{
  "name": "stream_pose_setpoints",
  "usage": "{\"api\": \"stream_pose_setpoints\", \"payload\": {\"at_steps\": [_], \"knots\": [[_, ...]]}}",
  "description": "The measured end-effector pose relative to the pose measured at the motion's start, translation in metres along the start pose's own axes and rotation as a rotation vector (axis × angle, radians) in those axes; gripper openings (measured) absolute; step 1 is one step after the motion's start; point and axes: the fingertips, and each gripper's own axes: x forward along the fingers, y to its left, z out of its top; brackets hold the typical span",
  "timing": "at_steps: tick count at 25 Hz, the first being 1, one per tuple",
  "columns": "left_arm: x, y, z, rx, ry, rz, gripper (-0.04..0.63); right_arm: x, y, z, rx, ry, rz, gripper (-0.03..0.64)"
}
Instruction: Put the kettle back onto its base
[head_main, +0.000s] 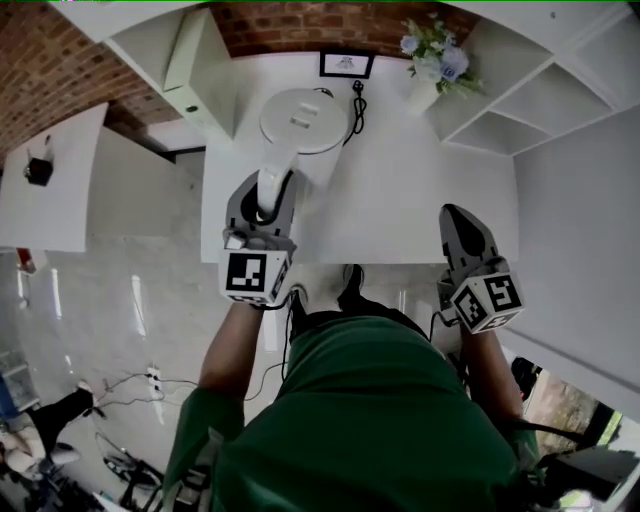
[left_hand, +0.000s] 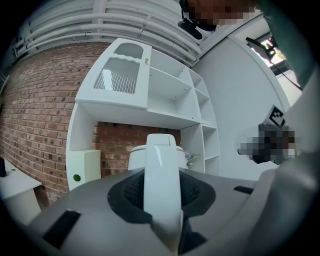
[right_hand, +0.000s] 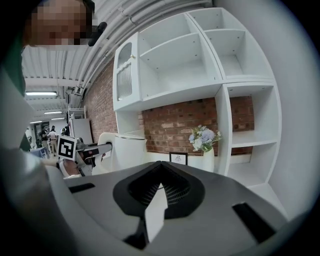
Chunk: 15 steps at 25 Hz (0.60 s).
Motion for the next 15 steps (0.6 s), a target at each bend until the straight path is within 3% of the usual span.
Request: {"api": "stream_pose_setpoints", "payload": {"at_steps": [15], "knots": [[0.055, -0.008, -0.042, 0.002, 0.003, 0.115, 0.118, 0.037, -0.051, -0.005, -0.032, 0.053, 0.11, 0.012]]}}
